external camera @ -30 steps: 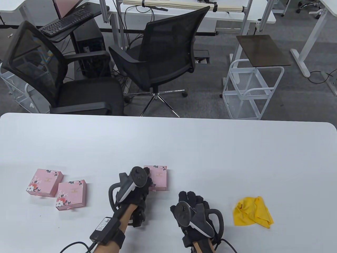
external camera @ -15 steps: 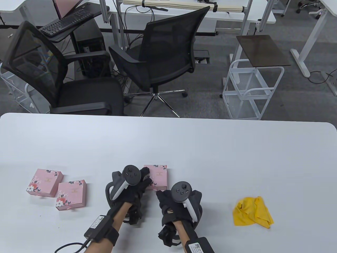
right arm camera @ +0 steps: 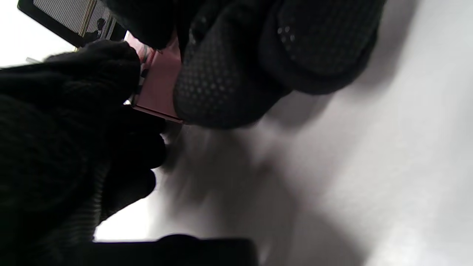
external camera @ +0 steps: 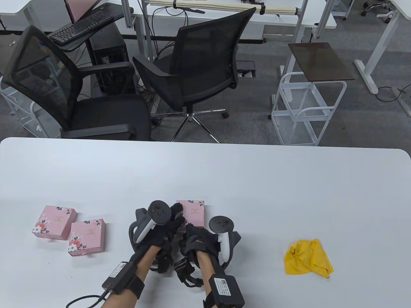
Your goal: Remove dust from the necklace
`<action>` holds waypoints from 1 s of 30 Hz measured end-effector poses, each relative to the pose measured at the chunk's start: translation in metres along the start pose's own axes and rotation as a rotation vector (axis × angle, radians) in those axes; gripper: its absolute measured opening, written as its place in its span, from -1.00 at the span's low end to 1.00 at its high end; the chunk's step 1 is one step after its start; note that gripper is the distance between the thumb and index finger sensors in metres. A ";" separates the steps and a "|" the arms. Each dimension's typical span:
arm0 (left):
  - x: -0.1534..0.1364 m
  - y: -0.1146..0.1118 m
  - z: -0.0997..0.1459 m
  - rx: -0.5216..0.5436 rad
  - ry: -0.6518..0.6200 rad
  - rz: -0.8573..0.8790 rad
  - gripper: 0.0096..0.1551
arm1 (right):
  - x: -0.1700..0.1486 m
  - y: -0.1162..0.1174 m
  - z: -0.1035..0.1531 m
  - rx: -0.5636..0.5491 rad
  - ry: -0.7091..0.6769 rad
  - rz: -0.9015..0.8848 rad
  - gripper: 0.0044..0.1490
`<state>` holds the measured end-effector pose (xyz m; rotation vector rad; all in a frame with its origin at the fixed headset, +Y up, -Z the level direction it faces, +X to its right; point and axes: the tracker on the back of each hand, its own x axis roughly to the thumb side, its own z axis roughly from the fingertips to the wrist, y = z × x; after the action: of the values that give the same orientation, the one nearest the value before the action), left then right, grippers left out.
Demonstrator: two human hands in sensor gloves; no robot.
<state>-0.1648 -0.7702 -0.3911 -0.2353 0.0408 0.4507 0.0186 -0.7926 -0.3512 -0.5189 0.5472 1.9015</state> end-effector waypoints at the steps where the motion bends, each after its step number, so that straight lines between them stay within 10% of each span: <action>1: 0.000 0.000 0.000 -0.002 0.000 -0.001 -0.38 | -0.001 0.000 0.000 0.018 0.007 -0.038 -0.36; 30: 0.000 0.000 -0.001 -0.006 0.001 -0.009 -0.39 | -0.027 0.009 0.026 -0.003 0.032 -0.023 -0.54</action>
<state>-0.1650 -0.7701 -0.3925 -0.2412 0.0397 0.4420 0.0176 -0.7997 -0.3136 -0.5563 0.5569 1.8749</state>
